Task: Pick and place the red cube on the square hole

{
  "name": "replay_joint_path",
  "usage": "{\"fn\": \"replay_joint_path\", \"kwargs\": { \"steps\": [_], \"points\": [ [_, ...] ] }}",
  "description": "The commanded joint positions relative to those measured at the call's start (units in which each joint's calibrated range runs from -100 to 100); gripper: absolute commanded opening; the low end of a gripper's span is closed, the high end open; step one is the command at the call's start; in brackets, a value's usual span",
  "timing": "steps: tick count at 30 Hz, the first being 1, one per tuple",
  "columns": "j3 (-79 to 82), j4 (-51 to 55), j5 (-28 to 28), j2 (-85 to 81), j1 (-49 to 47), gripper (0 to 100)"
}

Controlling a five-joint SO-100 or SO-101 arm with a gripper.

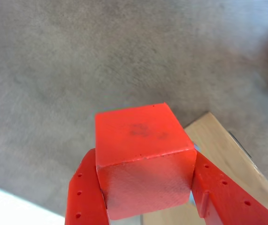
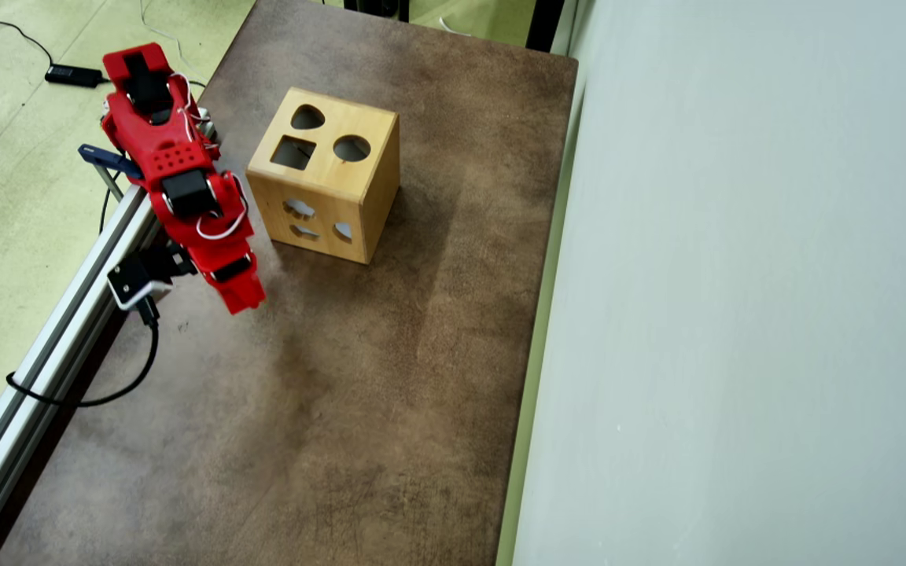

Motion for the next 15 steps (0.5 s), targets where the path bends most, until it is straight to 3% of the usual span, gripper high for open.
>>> {"fn": "replay_joint_path", "kwargs": {
  "steps": [1,6,15],
  "points": [
    [-0.6,0.7,0.4,-10.6,-0.4,8],
    [-0.5,0.7,0.4,-16.5,-2.1,8],
    [-0.4,0.7,-0.1,-21.4,-17.8,7]
  ]
}}
